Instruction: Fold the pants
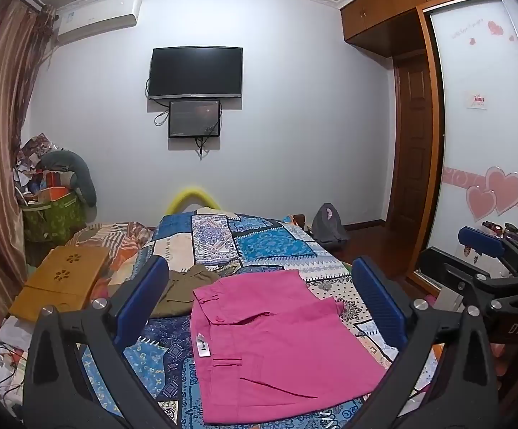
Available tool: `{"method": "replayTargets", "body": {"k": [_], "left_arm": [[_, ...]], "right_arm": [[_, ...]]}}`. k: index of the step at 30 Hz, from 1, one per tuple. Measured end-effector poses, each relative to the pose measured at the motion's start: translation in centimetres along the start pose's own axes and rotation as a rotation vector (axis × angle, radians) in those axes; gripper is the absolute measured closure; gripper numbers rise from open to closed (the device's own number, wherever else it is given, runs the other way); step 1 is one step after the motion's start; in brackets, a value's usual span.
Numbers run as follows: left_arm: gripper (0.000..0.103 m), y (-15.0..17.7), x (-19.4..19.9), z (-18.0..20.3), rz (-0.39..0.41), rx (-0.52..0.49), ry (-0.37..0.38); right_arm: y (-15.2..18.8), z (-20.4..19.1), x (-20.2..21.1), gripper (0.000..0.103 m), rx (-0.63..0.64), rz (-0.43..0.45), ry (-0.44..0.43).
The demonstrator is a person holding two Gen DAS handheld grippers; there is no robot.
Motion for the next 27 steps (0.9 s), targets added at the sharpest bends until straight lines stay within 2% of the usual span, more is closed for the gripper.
{"method": "replayTargets", "body": {"k": [14,17,27], "left_arm": [[0.000,-0.7,1.1,0.0,-0.004,-0.002,0.000],[0.000,0.4,-0.2,-0.4,-0.002,-0.004,-0.001],[0.000,0.4,-0.2,-0.3,-0.002,-0.006,-0.002]], "right_arm": [[0.5,-0.5,0.0,0.000,0.005,-0.005,-0.001],[0.4,-0.6,0.0,0.000,0.005,-0.007,-0.001],[0.6,-0.7,0.1,0.000,0.002,-0.017,-0.001]]}}
Point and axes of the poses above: each gripper's, at about its wrist camera, not at the fingertips, and x roughly against the way its jaws point, z to its right, y to its underside, the point moved 10 cm from there along -x, roughly the way its jaws point, and after that the axes turned 3 degrees about -x, right-handed, at the moved point
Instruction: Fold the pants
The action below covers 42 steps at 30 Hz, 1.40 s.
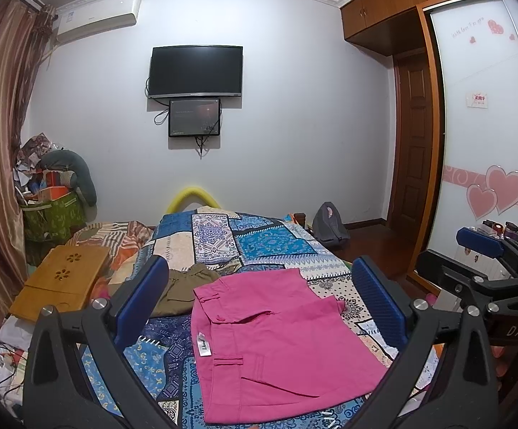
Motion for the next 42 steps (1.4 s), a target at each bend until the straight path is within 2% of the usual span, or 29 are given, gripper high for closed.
{"method": "replayTargets", "body": {"k": [12,22,25,29,31,37,41,42], "left_arm": [[0.000,-0.1,-0.3,-0.3,0.007,0.006,-0.009],[0.000,1.0,-2.9,-0.9,-0.052,0.035,0.025],[0.000,1.3,-4.7,-0.8,-0.072,0.030,0.065],[0.000,2.1,-8.1,-2.0,-0.146,0.020,0.032],[0.000,2.1,-10.0,-2.4,-0.157,0.014,0.030],[0.000,3.9,-16.5,-4.4,-0.252,0.063,0.070],[0.000,5.8,-21.0,-6.1,-0.323,0.109,0.048],[0.000,6.2,-22.1,-6.7,-0.336,0.107,0.021]], "right_arm": [[-0.2,0.3,-0.5,0.000,-0.001,-0.007,0.010],[0.4,1.7,-1.9,0.000,-0.022,-0.038,0.030],[0.7,2.5,-2.8,0.000,-0.013,-0.049,0.050],[0.7,4.1,-4.7,0.000,0.007,-0.066,0.095],[0.7,4.9,-5.7,0.000,0.017,-0.077,0.112],[0.6,7.3,-8.6,0.000,0.076,-0.103,0.193],[0.7,8.8,-10.7,0.000,0.092,-0.125,0.209],[0.8,9.1,-11.2,0.000,0.097,-0.135,0.208]]}}
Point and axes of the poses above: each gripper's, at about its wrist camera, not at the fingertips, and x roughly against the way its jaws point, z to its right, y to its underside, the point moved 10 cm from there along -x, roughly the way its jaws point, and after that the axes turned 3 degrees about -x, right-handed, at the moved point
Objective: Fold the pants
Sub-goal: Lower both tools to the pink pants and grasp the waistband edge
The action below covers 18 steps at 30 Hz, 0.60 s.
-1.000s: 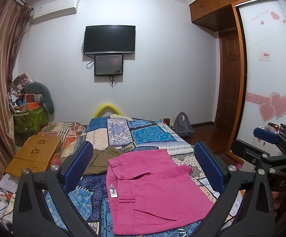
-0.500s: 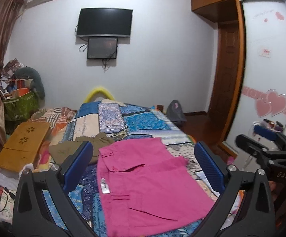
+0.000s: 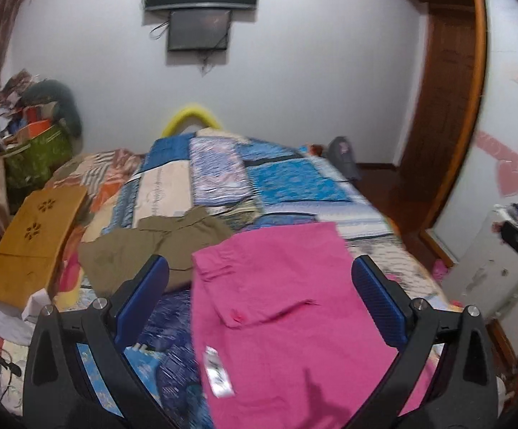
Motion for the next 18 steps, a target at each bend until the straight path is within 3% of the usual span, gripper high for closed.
{"method": "replayTargets", "body": {"k": [8,12,18], "left_arm": [[0.000,-0.6,-7.6,-3.6,-0.081,-0.066,-0.096],[0.000,-0.6,-11.7,-4.3,-0.128,-0.088,-0.055],[0.019,0.7,-17.8,-7.0,-0.215,-0.039,-0.051]], "right_arm": [[0.5,-0.3,-7.1,0.000,0.021,-0.101,-0.074],[0.9,-0.8,-10.7,0.000,0.004,-0.157,-0.131],[2.2,-1.4,-15.9,0.000,0.017,-0.235,-0.181]]}}
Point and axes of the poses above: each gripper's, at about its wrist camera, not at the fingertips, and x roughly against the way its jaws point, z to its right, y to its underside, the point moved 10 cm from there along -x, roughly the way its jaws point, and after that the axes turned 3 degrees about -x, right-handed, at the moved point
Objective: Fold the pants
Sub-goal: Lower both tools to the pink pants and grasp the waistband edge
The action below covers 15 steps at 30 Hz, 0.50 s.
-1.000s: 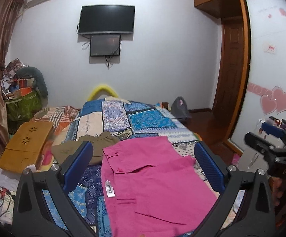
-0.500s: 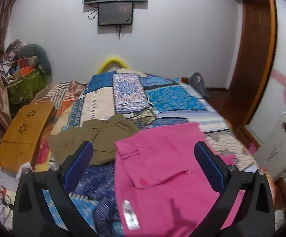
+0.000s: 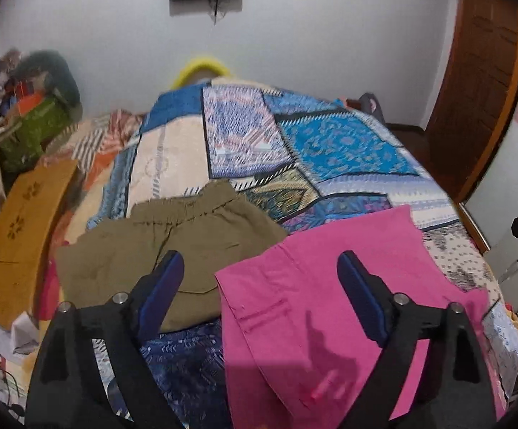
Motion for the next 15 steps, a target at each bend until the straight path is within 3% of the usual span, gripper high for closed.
{"method": "replayTargets", "body": {"k": [3,6,9,12,15], "left_arm": [[0.024,0.5,-2.6,-1.5,-0.035,-0.026,-0.053],[0.035,1.5,-4.9,-2.8,-0.082,-0.035,-0.089],[0.041,2.9,-7.0,-2.7,-0.137,-0.026,-0.047],[0.041,3.9,-8.0,-2.4,-0.163,-0.031,-0.026],[0.041,4.6,-8.9,-2.2,-0.178,-0.035,-0.005]], "right_arm": [[0.7,0.4,-2.8,0.003,-0.003,-0.053,-0.033],[1.3,0.8,-5.1,0.014,-0.002,-0.100,-0.046],[1.7,1.2,-7.5,0.020,0.012,-0.135,-0.041],[2.2,1.2,-9.6,0.030,0.041,-0.178,-0.040],[2.2,1.0,-11.2,0.030,0.050,-0.205,-0.062]]}}
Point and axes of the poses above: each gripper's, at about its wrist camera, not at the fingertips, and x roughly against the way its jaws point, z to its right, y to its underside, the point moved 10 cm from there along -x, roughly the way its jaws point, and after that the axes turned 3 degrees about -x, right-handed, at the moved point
